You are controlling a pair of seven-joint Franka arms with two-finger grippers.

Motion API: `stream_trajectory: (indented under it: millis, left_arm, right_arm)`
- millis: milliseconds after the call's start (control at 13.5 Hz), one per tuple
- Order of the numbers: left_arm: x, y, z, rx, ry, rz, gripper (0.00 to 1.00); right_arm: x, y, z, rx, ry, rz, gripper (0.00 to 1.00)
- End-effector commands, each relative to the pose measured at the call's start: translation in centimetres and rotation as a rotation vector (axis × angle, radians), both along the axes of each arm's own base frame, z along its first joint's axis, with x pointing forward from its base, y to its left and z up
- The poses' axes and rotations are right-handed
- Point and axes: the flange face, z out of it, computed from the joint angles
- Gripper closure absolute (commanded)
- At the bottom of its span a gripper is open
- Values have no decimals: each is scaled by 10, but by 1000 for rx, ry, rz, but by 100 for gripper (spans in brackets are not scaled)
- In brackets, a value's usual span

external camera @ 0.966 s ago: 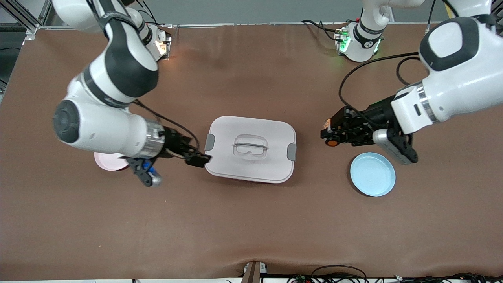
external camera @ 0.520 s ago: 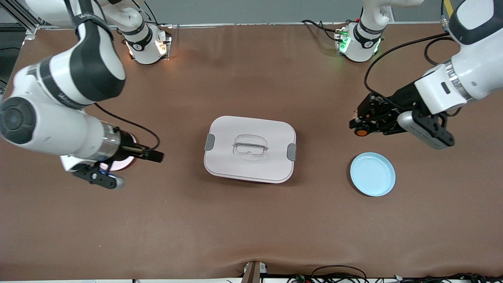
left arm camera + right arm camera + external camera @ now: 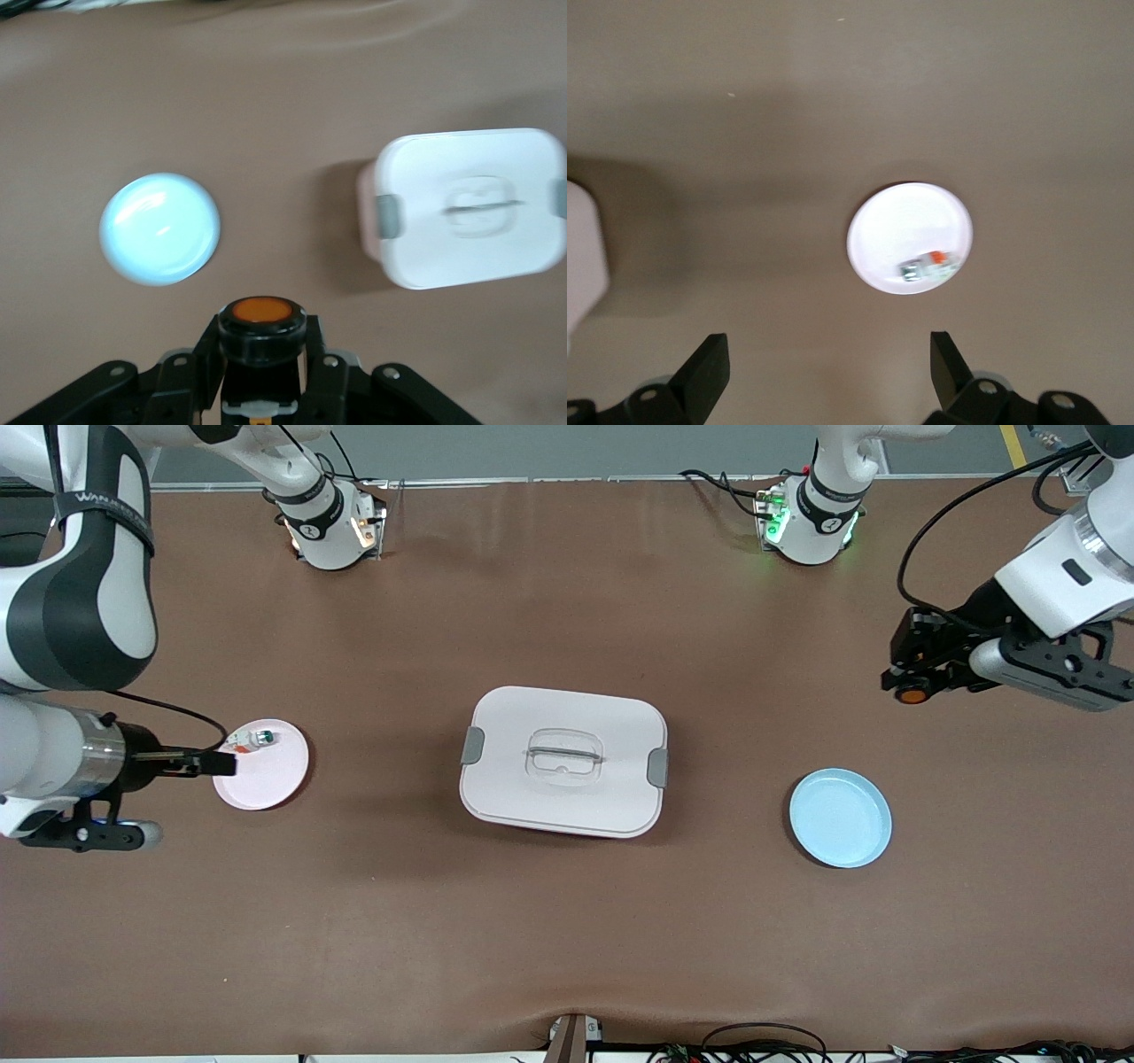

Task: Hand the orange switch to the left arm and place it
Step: 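Open the right gripper and withdraw it while the left gripper pulls back, then move the held switch with the left gripper over the light-blue plate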

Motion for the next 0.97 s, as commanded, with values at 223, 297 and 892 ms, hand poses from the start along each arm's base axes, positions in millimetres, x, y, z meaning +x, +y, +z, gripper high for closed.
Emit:
stream_trajectory:
  millis: [223,297,892]
  left_arm:
    - [-3,26,-12,90,106,468,100]
    - [2,26,-20,101,121,530,100]
    - [35,69,-81,127,248,1100,100]
  right_arm:
    - [-11,-45,1,-8,75,10,0]
    - [-12,-60,-2,16,84,-11,0]
    - [-30,-89,-16,67,68,-45,0]
